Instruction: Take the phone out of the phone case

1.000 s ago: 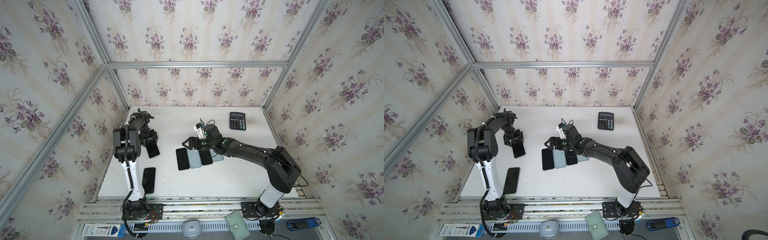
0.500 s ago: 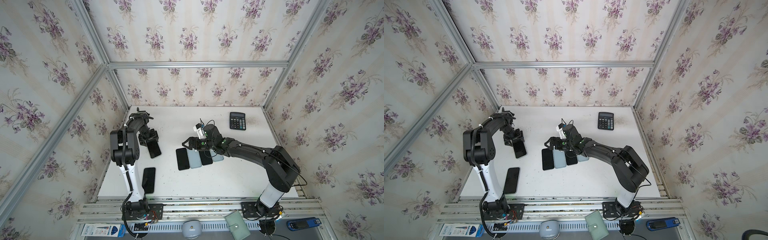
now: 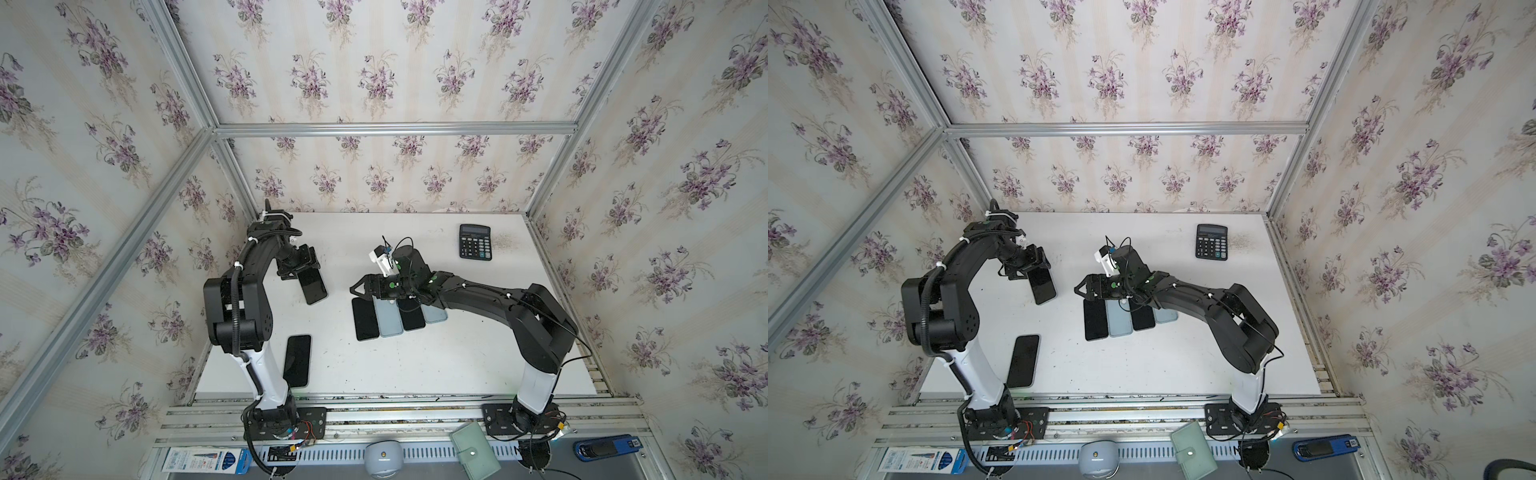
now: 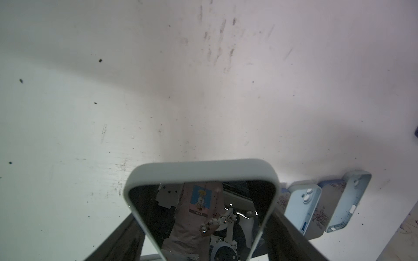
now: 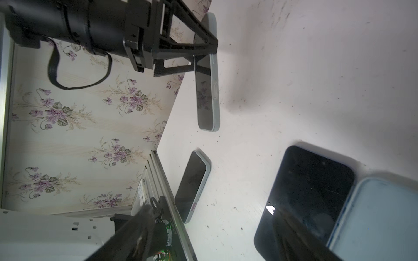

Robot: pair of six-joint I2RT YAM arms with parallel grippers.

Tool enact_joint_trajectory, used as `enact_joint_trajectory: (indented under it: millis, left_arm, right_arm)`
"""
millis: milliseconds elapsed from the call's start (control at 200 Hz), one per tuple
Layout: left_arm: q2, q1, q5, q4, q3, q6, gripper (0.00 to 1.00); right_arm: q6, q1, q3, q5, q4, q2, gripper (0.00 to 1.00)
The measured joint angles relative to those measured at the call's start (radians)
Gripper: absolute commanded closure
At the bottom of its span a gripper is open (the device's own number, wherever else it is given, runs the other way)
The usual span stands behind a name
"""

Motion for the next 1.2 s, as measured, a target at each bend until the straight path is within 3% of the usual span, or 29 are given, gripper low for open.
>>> enact_joint_trajectory:
  millis: [525,635,924,1079,1199]
  left_arm:
    - [-0.205,-0.205,0.044,0.019,-0.014,-0.042,0.27]
    - [-0.221,-0.235,0.048,0.021,-0.006,-0.05,0.27]
    - [-0.248,-0.286,0.045,0.027,0.005,-0.067,0.26]
    - [-0.287,-0.289,0.079,0.041,0.02,-0.079,0.01]
    - [-0.321,-0.287,0.132,0.07,0.093,-0.101,0.0]
  right_arm:
    - [-0.055,0.019,0.162,-0.036,-0.051,0.102,0.28]
    - [-0.056,0.019,0.162,-0.027,-0.051,0.102,0.39]
    - [-0.066,0.017,0.148,-0.013,-0.043,0.071,0.83]
    - [-0.076,0.007,0.121,-0.028,-0.023,0.019,0.98]
    - [-0.061,-0.027,0.05,-0.005,-0.042,-0.045,1.0]
